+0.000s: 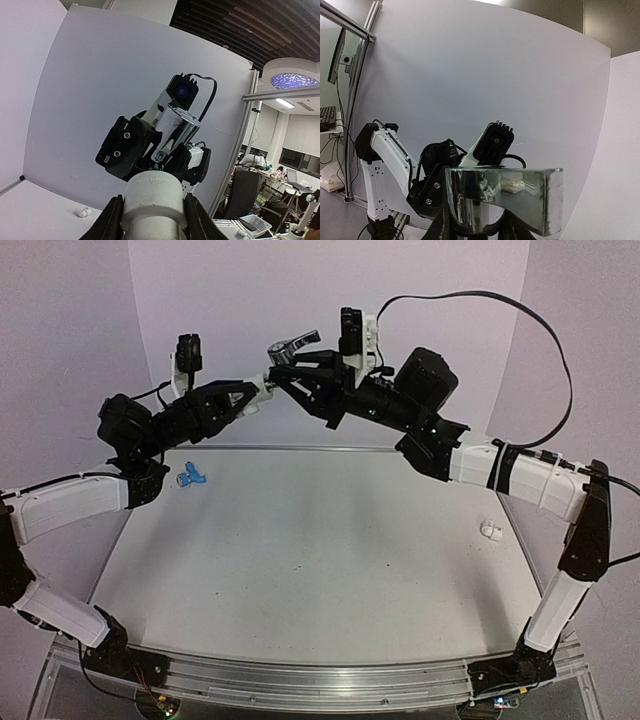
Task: Install the water faucets
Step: Install the adaptor onto the water faucet.
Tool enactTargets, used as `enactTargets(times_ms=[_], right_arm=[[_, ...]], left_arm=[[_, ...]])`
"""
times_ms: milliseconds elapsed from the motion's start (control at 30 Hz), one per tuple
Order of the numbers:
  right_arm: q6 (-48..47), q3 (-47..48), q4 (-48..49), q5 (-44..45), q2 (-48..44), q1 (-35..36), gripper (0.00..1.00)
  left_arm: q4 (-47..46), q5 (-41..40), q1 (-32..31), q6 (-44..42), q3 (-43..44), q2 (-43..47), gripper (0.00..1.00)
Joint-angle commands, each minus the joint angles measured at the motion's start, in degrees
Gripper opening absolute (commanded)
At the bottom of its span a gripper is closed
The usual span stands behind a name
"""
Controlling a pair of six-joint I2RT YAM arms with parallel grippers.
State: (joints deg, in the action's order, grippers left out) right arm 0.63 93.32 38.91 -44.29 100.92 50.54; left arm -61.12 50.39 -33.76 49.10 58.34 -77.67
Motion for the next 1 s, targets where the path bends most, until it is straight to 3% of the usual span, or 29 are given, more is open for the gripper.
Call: enactTargets(times_ms=[0,733,967], right_arm=[[4.4,-0.2,-0.2,4.2,1.8,0.7,0.0],[20.2,3.3,2.6,6.3,7.2,0.6,0.0],[27.5,1.4,7.0,9.4,7.4,0.5,0.0]], left_arm=[[-1.2,-2.4,-1.0,-5.7,0.1,2.4,0.0],[-1.1,-3.9,-1.2,-22.1,-3.0,4.9,0.0],[-1.0,-8.5,-1.7,-26.4,-5.0,7.1,0.0]])
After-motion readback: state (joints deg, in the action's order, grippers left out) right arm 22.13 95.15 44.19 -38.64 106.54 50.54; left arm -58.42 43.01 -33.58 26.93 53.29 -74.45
